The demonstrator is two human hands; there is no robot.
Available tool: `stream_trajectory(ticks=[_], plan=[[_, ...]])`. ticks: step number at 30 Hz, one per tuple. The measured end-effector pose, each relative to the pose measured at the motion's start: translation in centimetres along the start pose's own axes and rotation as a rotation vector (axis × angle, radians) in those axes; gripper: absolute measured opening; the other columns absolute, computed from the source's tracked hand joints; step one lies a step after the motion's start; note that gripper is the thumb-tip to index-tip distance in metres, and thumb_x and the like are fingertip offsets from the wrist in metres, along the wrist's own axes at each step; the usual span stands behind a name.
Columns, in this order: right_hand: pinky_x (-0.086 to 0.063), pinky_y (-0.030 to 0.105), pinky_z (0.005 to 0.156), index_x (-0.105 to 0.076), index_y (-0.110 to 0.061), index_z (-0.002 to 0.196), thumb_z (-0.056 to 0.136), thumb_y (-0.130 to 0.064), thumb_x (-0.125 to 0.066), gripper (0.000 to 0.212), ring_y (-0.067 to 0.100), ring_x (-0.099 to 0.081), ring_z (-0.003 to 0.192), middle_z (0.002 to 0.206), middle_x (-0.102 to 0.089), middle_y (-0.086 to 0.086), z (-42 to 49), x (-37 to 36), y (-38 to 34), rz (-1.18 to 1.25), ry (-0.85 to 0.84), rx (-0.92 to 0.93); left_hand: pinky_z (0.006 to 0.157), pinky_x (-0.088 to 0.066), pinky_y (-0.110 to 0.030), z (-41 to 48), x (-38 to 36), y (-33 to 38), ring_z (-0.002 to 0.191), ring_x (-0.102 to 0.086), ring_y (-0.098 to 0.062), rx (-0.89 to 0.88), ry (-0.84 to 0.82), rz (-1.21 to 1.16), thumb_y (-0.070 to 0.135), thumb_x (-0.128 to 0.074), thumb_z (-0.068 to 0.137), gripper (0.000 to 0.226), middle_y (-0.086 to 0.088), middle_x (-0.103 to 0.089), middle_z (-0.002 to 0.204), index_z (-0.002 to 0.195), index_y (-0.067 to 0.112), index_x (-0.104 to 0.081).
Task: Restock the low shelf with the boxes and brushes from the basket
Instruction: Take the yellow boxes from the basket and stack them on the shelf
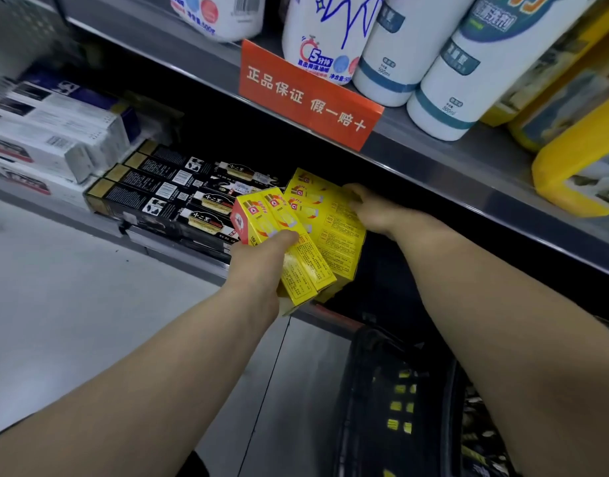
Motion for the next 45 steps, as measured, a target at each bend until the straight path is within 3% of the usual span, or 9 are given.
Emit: stream_trajectory(ticks=[4,6,10,14,16,20,26,30,45], plan=[[-0.037,0.028,0.098,-0.029,-0.019,0.145,0.095,-0.015,-0.041,0.051,0.028,-0.041,0.127,0.147,-0.032,0.014,-3.1,1.7,-2.6,-0.168,0.144,0.024,0.034,-0.047,-0.027,-0.3,-0.4,0.3,0.062,-0.066,-0.017,-0.045,-0.006,-0.026,0.022,-0.074,0.078,0.049,-0.003,-0.067,0.091,0.120,0.019,-0.051],[-0.043,0.023,0.080,-0.050,-0.021,0.129,0.088,-0.020,-0.051,0.041,0.018,-0.055,0.102,0.130,-0.052,0.007,-5.9,1.4,-4.2,0.132,0.100,0.097,0.035,-0.048,-0.027,-0.6,-0.7,0.5,0.056,-0.068,-0.015,-0.068,-0.027,-0.042,0.022,-0.075,0.077,0.047,-0.004,-0.069,0.091,0.118,0.017,-0.053],[-0.048,0.043,0.096,-0.051,-0.022,0.126,0.082,-0.023,-0.068,0.047,0.025,-0.062,0.109,0.123,-0.063,0.008,-11.4,-1.4,-5.5,0.648,-0.328,0.118,0.041,-0.049,-0.023,-1.1,-1.8,0.6,0.062,-0.070,-0.016,-0.106,-0.100,-0.106,0.024,-0.073,0.079,0.040,-0.006,-0.072,0.093,0.116,0.014,-0.061],[-0.052,0.036,0.086,-0.049,-0.014,0.123,0.087,-0.019,-0.063,0.039,0.024,-0.067,0.094,0.109,-0.068,0.011,-12.0,-0.2,-4.1,0.714,-0.200,0.126,0.047,-0.053,-0.025,-1.4,-2.1,0.2,0.071,-0.070,-0.017,-0.108,-0.116,-0.092,0.038,-0.072,0.078,0.047,-0.006,-0.072,0.098,0.116,0.014,-0.059],[-0.050,0.027,0.079,-0.049,-0.010,0.120,0.089,-0.027,-0.061,0.037,0.015,-0.064,0.088,0.105,-0.066,0.007,-11.0,1.5,-3.2,0.562,-0.005,0.116,0.057,-0.056,-0.032,-1.1,-1.8,-0.1,0.085,-0.068,-0.020,-0.102,-0.075,-0.066,0.043,-0.070,0.078,0.057,-0.007,-0.068,0.108,0.124,0.015,-0.052],[-0.034,0.029,0.096,-0.029,-0.017,0.146,0.098,-0.046,-0.037,0.056,0.030,-0.046,0.126,0.139,-0.046,0.016,-7.2,3.9,-0.7,-0.049,0.192,0.019,0.099,-0.042,-0.055,-0.6,-1.3,-0.4,0.125,-0.048,-0.034,-0.043,-0.009,-0.052,0.048,-0.070,0.076,0.082,-0.009,-0.049,0.139,0.143,0.020,-0.032],[-0.023,0.035,0.112,-0.028,-0.022,0.146,0.101,-0.032,-0.036,0.047,0.026,-0.033,0.135,0.151,-0.030,0.010,-0.4,3.7,1.1,0.011,0.280,0.045,0.084,-0.054,-0.049,0.0,-1.6,-0.9,0.117,-0.053,-0.032,0.010,-0.038,-0.033,0.044,-0.069,0.079,0.076,-0.007,-0.053,0.133,0.142,0.022,-0.032],[-0.036,0.036,0.105,-0.035,-0.016,0.141,0.098,-0.022,-0.046,0.045,0.027,-0.044,0.126,0.139,-0.044,0.012,1.9,3.3,0.9,-0.024,0.255,0.102,0.100,-0.044,-0.051,0.5,-1.9,-1.3,0.123,-0.051,-0.033,0.014,-0.049,0.005,0.046,-0.069,0.079,0.078,-0.008,-0.052,0.136,0.143,0.018,-0.034],[-0.026,0.035,0.113,-0.014,-0.017,0.151,0.097,-0.014,-0.040,0.059,0.030,-0.026,0.140,0.155,-0.018,0.016,0.1,2.1,-1.0,-0.146,0.108,0.037,0.098,-0.046,-0.044,1.2,-2.3,-1.6,0.116,-0.054,-0.030,-0.008,0.009,0.007,0.045,-0.072,0.076,0.077,-0.007,-0.055,0.129,0.139,0.014,-0.038]])
Point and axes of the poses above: each hand's wrist, its own z-axis towards the middle knuckle, its own x-axis out of the back of the hand, y = z × x, the point moved 5 cm from there along z, towards the middle knuckle
